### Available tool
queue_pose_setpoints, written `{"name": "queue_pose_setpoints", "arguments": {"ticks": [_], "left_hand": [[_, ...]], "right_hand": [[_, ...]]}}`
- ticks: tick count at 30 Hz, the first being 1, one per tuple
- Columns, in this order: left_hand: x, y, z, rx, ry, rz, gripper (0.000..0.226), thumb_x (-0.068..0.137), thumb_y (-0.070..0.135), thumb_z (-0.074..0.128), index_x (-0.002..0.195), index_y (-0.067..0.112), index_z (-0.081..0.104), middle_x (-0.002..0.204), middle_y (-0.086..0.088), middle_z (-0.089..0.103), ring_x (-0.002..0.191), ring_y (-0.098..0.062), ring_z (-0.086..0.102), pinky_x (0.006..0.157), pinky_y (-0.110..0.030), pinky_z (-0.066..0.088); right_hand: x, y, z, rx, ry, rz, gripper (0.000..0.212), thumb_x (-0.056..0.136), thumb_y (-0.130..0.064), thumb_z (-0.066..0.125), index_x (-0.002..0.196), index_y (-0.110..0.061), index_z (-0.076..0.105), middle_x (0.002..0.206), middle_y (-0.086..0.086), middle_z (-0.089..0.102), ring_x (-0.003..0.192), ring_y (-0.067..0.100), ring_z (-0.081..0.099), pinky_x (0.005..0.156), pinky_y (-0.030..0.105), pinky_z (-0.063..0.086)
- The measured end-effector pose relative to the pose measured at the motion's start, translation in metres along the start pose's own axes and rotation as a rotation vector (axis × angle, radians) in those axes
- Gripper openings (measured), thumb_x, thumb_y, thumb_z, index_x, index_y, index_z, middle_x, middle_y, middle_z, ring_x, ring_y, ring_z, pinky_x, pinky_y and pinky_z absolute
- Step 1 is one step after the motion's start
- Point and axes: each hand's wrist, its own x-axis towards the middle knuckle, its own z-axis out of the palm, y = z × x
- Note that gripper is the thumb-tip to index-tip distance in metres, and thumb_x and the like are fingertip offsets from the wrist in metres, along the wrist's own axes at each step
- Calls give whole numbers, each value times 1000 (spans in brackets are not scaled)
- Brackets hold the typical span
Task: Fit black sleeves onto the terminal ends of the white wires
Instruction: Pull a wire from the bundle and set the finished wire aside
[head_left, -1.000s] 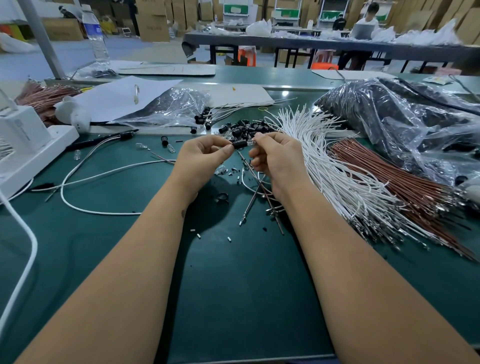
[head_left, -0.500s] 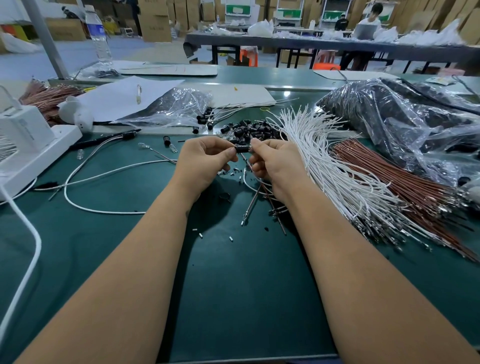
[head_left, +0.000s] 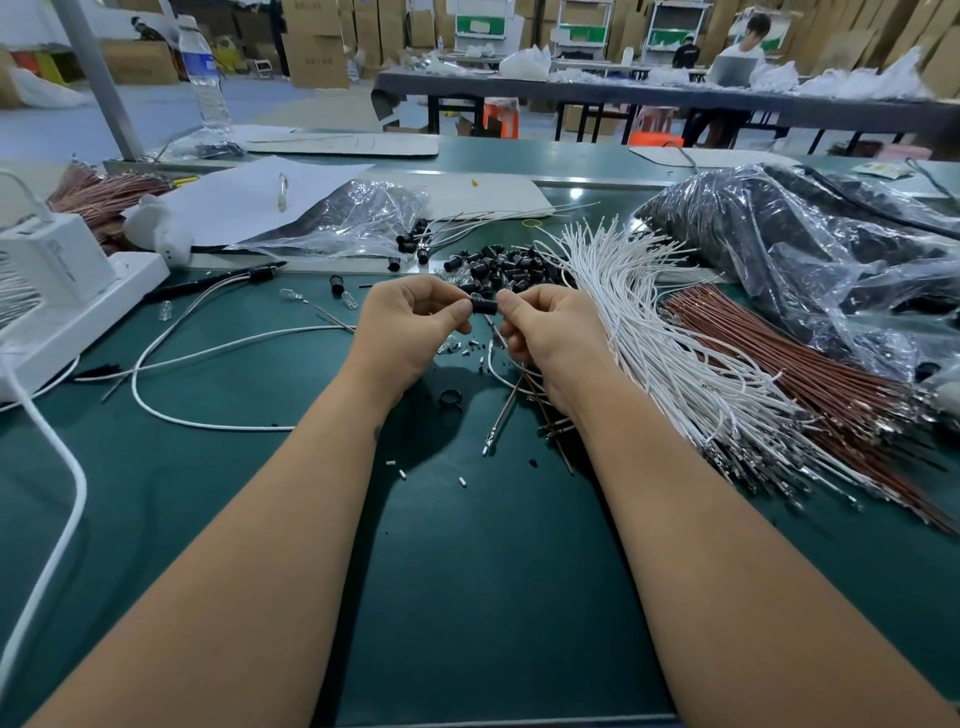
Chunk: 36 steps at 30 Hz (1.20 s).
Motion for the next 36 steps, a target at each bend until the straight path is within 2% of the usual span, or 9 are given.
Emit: {"name": "queue_pose_setpoints", "arguments": {"ticks": [3, 7, 12, 14, 17, 24, 27, 33, 36], "left_hand": [[-1, 3, 0, -6, 15, -20, 12, 86, 5, 67, 78, 14, 68, 59, 4, 66, 55, -5, 58, 64, -15, 47], [-1, 5, 2, -55, 27, -72, 10, 87, 7, 67, 78, 10, 69, 52, 7, 63, 38, 2, 45, 45, -6, 34], [3, 4, 3, -85, 50, -142, 15, 86, 12, 67, 72, 14, 70, 54, 3, 60, 42, 2, 42, 50, -12, 34], [4, 3, 2, -96, 57, -160, 16, 86, 13, 67, 70, 15, 70, 54, 4, 59, 43, -3, 39, 48, -14, 34], [5, 1, 1, -116, 61, -150, 14, 86, 12, 68, 73, 13, 70, 54, 3, 59, 43, -3, 40, 45, -9, 35], [1, 0, 3, -118, 28, -60, 8, 86, 8, 69, 79, 11, 67, 58, 1, 64, 44, 3, 51, 47, -5, 35], [2, 1, 3, -108, 22, -69, 7, 87, 7, 68, 80, 8, 68, 54, 5, 63, 41, 3, 49, 46, -5, 35], [2, 2, 3, -84, 31, -72, 7, 88, 8, 66, 86, 2, 68, 60, -5, 61, 37, 2, 45, 44, -5, 33], [3, 2, 4, -77, 41, -76, 7, 89, 9, 66, 87, 2, 67, 63, -7, 60, 37, 1, 44, 43, -6, 32]], "right_hand": [[-3, -1, 1, 5, 0, -29, 20, 93, -12, 62, 74, -9, 58, 49, -5, 60, 43, 5, 53, 43, 18, 43], [-6, -4, 2, 37, 24, -53, 19, 93, -11, 62, 75, -9, 58, 54, -2, 62, 45, 6, 56, 44, 18, 45], [-8, -6, 5, 41, 57, -91, 20, 94, -10, 61, 74, -10, 58, 58, -1, 59, 43, 3, 52, 44, 16, 44], [-7, -7, 6, 11, 68, -115, 20, 93, -10, 61, 73, -11, 59, 60, 0, 59, 44, 3, 52, 45, 15, 43], [-6, -7, 7, -32, 72, -119, 20, 93, -10, 62, 73, -12, 59, 62, 0, 60, 45, 2, 53, 46, 15, 44], [-3, -2, 5, 35, 37, 28, 20, 96, -14, 58, 76, -10, 58, 60, 0, 59, 45, 5, 50, 44, 17, 41], [-1, -2, 4, 40, 28, 36, 20, 97, -13, 56, 77, -10, 58, 57, -3, 59, 44, 4, 48, 44, 18, 41], [-3, -1, 5, 111, -7, 21, 18, 97, -11, 55, 80, -9, 56, 55, -2, 60, 47, 6, 54, 44, 17, 42], [-2, -2, 6, 127, -9, 3, 17, 98, -12, 54, 82, -9, 56, 62, 3, 62, 49, 8, 58, 47, 18, 45]]}}
